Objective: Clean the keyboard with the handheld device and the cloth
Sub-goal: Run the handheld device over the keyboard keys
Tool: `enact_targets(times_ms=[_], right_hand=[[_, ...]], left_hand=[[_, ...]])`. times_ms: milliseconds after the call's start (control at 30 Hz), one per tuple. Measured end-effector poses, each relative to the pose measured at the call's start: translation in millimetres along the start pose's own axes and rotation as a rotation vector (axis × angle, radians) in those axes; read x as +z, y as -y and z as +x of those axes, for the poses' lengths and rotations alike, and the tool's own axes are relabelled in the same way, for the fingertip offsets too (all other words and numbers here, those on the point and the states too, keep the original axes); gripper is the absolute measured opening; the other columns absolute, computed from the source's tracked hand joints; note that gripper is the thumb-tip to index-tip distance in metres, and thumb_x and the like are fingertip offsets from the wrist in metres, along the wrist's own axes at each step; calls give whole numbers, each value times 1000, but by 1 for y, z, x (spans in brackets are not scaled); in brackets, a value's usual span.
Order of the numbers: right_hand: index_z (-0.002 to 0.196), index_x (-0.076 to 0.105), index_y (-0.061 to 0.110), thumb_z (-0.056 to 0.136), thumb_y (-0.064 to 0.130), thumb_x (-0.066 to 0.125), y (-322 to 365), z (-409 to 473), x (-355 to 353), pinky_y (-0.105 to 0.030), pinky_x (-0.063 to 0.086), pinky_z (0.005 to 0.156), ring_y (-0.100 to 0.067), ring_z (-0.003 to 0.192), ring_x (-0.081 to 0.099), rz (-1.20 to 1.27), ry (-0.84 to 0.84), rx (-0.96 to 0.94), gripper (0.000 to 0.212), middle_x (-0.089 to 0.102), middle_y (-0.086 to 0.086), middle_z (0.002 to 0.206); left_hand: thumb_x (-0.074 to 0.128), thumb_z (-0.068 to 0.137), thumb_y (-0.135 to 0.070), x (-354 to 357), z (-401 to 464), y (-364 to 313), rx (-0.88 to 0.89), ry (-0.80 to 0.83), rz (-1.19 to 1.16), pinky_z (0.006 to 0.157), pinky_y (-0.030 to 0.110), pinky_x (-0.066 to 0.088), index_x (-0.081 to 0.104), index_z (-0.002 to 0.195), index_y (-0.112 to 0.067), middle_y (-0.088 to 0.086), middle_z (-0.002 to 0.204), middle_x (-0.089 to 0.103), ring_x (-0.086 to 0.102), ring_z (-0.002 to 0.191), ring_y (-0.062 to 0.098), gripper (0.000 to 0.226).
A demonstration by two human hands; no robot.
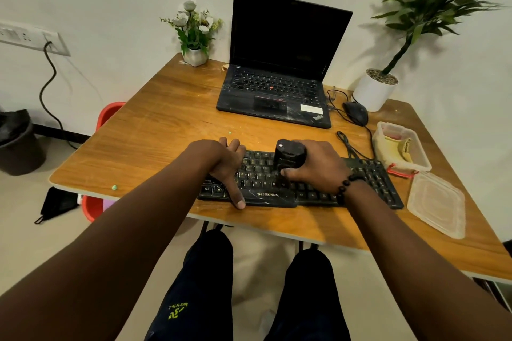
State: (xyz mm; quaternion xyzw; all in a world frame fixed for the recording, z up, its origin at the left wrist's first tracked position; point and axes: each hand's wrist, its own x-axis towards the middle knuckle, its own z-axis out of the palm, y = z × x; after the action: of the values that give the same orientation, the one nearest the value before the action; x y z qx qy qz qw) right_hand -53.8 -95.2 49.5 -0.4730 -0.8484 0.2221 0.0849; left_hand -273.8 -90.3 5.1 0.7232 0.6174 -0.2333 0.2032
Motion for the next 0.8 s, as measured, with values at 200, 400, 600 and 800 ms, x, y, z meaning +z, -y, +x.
enact_targets(times_ms=[200, 400, 600, 800], right_hand=[[100, 57, 27, 75, 29, 79, 4, -8, 3, -11, 42, 66, -3, 86, 58, 82, 126, -31, 33, 59, 16, 90], [104, 58, 28, 74, 35, 79, 1, -14, 10, -9, 40, 66, 5, 82, 54, 32, 238, -43, 38, 57, 21, 89], [107, 59, 24, 74, 34, 79, -2, -27, 20, -7, 43, 66, -1, 87, 58, 88, 86, 11, 40, 59, 17, 92], [114, 61, 22, 75, 29, 79, 7, -42, 39, -7, 40, 67, -3, 88, 55, 148, -182, 108, 43, 60, 13, 98]], left_hand=[[78, 48, -82, 0, 0, 1, -6, 9, 6, 115, 62, 29, -7, 158, -18, 0, 164, -6, 1, 150, 35, 153], [77, 48, -83, 0, 0, 1, -3, 8, 16, 114, 62, 30, -8, 158, -17, 1, 165, -8, 1, 150, 36, 154], [78, 47, -83, 2, 1, 2, -8, 4, -2, 115, 62, 28, -10, 158, -17, 1, 165, -10, 0, 151, 35, 156], [76, 44, -85, 3, 3, 3, -6, -5, 3, 115, 62, 28, -7, 158, -19, 1, 165, -7, 1, 150, 35, 157]])
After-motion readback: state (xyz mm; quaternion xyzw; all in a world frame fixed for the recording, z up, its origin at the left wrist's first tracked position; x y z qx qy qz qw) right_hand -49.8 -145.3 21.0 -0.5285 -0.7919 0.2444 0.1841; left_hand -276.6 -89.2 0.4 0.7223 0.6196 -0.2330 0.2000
